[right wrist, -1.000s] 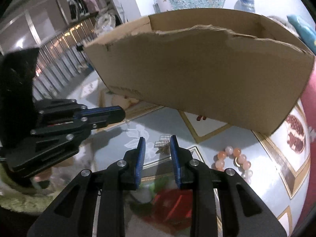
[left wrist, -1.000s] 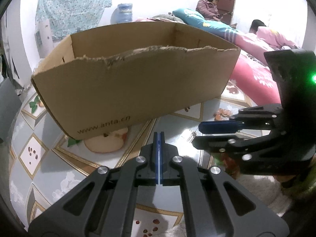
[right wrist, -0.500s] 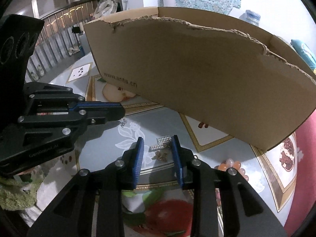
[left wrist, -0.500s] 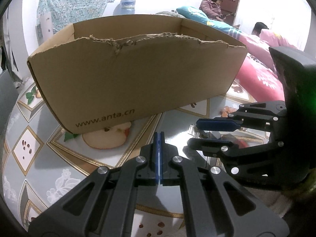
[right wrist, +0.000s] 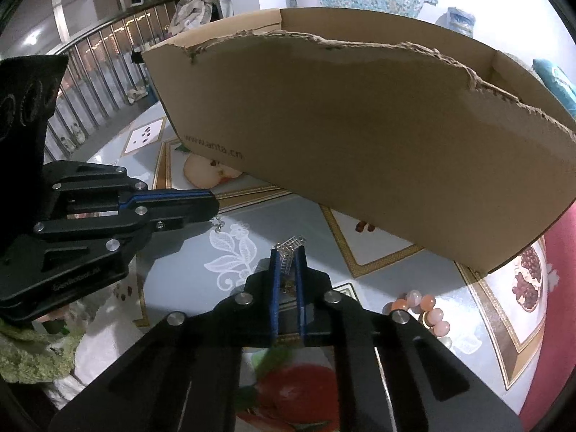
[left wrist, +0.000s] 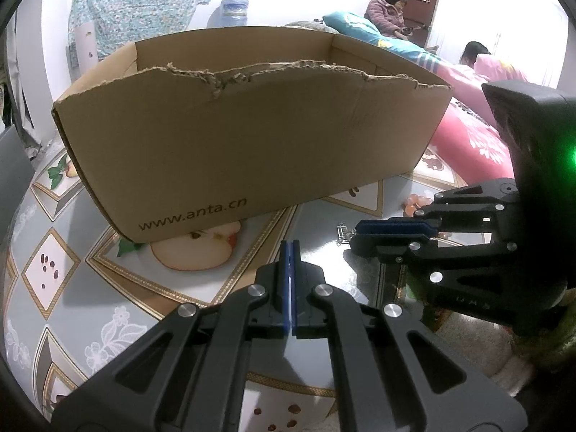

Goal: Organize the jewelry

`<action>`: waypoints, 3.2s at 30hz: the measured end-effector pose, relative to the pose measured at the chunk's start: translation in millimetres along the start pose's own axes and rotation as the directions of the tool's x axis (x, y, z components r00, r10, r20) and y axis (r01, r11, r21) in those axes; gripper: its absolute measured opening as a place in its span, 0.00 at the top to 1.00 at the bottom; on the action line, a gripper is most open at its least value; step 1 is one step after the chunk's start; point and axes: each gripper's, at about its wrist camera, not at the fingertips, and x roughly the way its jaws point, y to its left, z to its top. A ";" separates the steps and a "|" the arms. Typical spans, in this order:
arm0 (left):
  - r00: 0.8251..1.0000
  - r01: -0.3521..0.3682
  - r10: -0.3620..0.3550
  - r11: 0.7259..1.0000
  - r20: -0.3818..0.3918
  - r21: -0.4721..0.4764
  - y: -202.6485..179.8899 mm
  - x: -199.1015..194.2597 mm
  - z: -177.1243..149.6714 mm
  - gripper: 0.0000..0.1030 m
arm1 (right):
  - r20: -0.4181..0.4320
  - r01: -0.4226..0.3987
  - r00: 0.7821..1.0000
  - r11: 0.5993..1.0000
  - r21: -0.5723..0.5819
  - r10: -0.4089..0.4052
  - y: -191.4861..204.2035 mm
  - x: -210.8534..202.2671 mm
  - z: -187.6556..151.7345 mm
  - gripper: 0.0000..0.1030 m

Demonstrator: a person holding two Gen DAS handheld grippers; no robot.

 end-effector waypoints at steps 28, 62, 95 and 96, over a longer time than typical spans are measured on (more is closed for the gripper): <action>1.000 -0.013 0.013 1.000 0.025 0.003 -3.0 -9.8 3.8 1.00 | 0.033 -0.051 0.998 0.998 0.034 0.050 -3.1 -10.8 4.3 0.79; 0.978 0.000 -0.009 0.999 0.207 0.042 -21.2 -80.7 36.1 1.00 | 0.308 -0.235 0.930 0.969 0.072 0.202 -19.8 -86.6 51.1 0.98; 0.994 0.083 -0.095 0.976 -0.050 -0.202 43.5 51.3 145.2 0.74 | 0.091 -0.291 0.957 0.910 0.295 0.276 -127.8 11.9 162.9 0.95; 0.995 0.079 -0.092 0.974 -0.050 -0.212 45.6 50.5 145.3 0.73 | 0.095 -0.289 0.957 0.910 0.295 0.273 -128.9 10.9 162.7 0.95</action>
